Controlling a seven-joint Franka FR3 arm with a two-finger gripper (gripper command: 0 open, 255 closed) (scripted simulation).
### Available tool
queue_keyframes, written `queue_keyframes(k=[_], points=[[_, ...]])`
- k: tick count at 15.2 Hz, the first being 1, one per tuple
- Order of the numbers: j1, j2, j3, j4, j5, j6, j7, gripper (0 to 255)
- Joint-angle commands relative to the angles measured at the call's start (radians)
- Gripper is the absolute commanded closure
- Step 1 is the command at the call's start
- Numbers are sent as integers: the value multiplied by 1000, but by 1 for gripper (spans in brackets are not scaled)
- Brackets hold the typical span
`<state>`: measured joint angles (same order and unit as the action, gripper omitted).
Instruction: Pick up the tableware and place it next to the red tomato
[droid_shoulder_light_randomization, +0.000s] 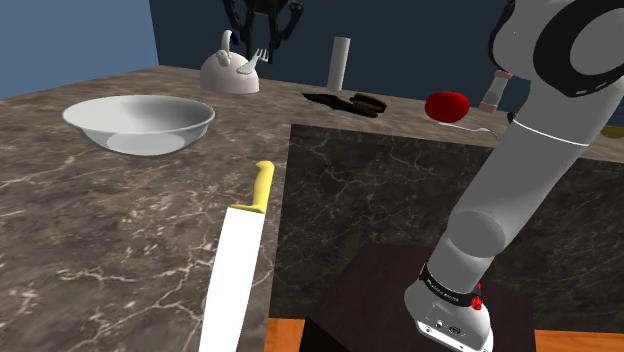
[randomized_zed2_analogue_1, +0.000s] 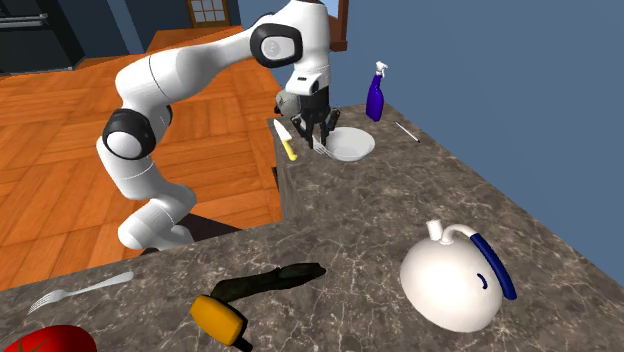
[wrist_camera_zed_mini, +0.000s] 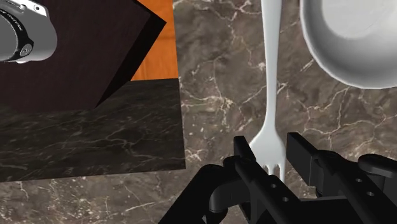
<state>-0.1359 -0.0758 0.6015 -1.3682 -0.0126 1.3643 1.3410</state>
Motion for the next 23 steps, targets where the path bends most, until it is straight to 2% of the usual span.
queue_keyframes(k=[1, 3, 7, 12, 23], points=[[6, 29, 12, 63, -18, -40, 14, 255], [13, 56, 21, 119, -35, -75, 23, 255], [-51, -74, -74, -12, 42, -49, -116, 255], [-98, -186, -190, -128, 83, -37, -273, 255], [-173, -297, -415, -254, 69, -30, -579, 255]])
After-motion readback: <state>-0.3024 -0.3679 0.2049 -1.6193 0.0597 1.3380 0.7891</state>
